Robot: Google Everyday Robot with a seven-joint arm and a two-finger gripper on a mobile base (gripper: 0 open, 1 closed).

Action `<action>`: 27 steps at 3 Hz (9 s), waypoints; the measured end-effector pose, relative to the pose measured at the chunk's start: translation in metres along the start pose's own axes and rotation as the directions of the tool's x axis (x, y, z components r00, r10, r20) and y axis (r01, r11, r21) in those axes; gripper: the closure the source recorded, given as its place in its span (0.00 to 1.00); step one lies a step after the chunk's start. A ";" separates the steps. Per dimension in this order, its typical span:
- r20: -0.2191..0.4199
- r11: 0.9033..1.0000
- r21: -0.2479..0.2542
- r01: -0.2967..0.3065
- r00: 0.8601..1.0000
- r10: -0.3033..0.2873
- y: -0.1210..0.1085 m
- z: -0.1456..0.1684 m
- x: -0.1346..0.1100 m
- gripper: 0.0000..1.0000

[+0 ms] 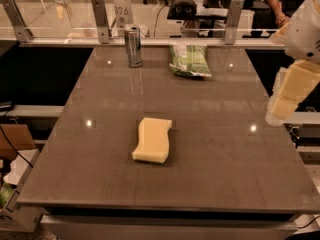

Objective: Move green jalapeno chip bag near sponge

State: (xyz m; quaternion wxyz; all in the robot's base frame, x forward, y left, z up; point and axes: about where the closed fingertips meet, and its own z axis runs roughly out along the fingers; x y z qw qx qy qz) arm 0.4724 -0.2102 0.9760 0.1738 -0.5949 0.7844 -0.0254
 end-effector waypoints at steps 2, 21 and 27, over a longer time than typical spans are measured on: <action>0.077 0.998 0.002 -0.065 0.995 0.064 -0.065 0.044 -0.025 0.00; 0.303 0.972 -0.226 -0.063 0.944 0.131 -0.015 0.127 -0.093 1.00; 0.347 0.965 -0.262 -0.023 0.931 0.117 0.030 0.123 -0.094 0.00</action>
Offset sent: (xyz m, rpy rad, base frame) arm 0.1325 0.0161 -0.0358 0.1620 -0.0107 -0.0829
